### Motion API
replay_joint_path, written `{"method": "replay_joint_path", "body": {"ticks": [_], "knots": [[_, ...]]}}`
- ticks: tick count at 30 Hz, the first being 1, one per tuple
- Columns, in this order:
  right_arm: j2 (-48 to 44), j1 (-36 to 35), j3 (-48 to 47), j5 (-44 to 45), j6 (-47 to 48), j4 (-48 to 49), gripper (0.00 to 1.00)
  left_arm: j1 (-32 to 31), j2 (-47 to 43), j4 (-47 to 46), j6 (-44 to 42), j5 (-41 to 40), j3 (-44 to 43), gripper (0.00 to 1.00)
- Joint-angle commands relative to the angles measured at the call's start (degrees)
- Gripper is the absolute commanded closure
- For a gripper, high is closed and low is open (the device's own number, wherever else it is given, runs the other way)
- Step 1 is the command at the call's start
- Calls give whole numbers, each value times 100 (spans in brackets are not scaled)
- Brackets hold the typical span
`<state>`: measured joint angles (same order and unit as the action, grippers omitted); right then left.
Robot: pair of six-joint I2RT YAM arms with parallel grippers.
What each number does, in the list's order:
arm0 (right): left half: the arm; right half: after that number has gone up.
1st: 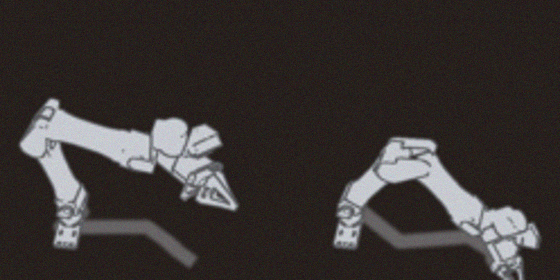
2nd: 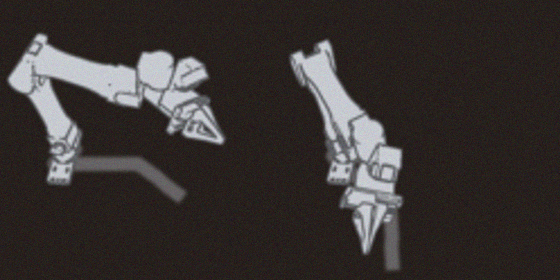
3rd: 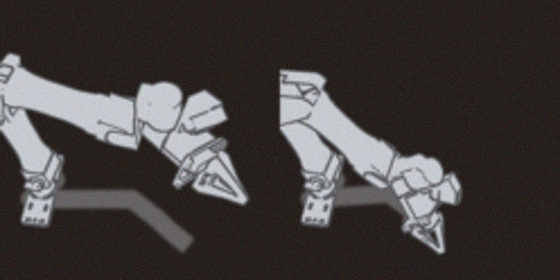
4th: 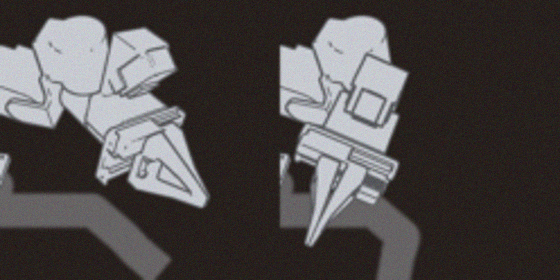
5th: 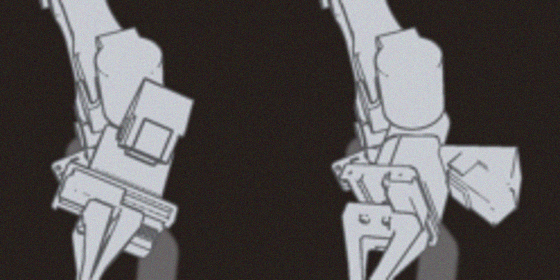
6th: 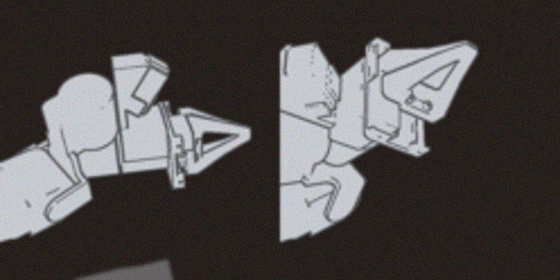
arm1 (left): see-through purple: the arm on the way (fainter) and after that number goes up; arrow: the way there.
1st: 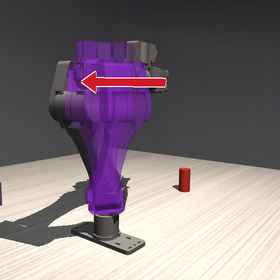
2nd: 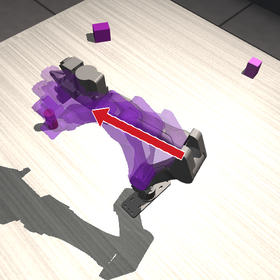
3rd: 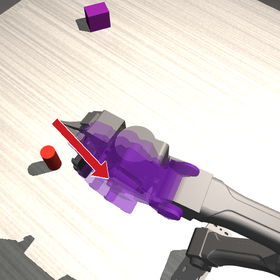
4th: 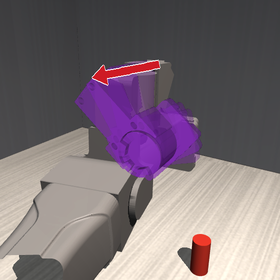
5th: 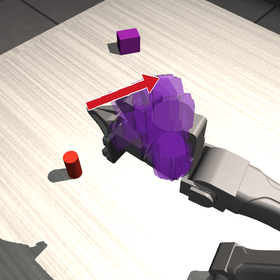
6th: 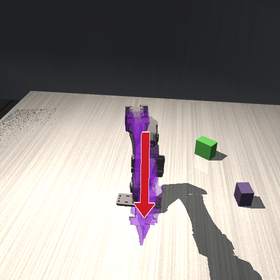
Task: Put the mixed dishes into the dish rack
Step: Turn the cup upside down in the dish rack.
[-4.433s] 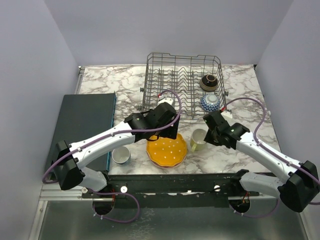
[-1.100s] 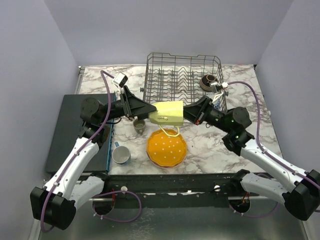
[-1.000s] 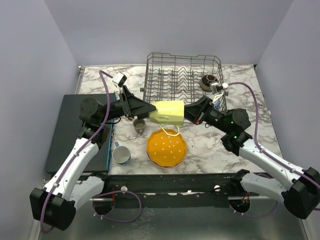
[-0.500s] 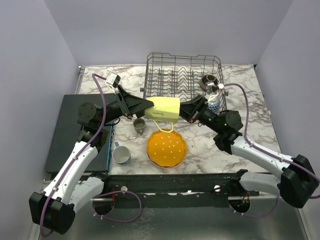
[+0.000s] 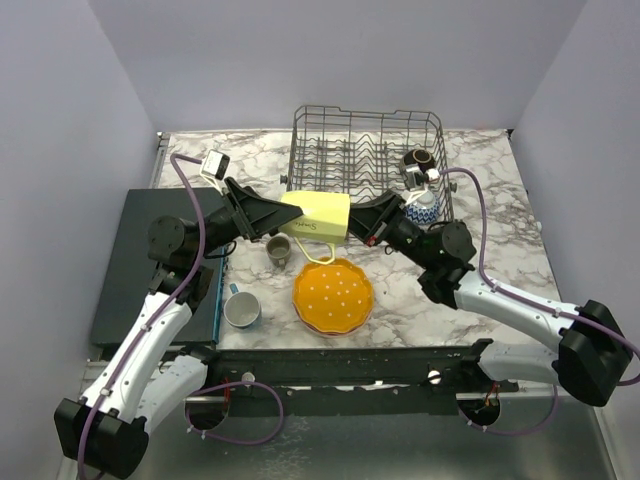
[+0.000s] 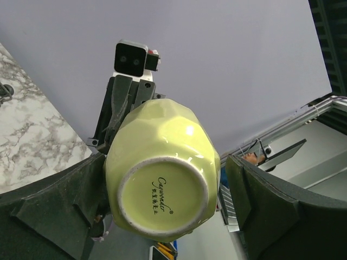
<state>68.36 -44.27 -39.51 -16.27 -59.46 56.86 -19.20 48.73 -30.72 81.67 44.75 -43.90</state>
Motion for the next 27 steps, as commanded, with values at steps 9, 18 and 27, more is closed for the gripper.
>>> {"method": "replay_joint_path", "body": {"ticks": [9, 18, 27], "knots": [[-65, -166, -487, 673, 213, -54, 99, -5, -15, -250, -492, -10, 4, 2], [0, -291, -498, 709, 412, -79, 99, 2, 58, -250, -512, -61, -57, 1], [-60, -354, -351, 813, 515, -23, 99, 2, 105, -250, -494, -101, -132, 1]]}}
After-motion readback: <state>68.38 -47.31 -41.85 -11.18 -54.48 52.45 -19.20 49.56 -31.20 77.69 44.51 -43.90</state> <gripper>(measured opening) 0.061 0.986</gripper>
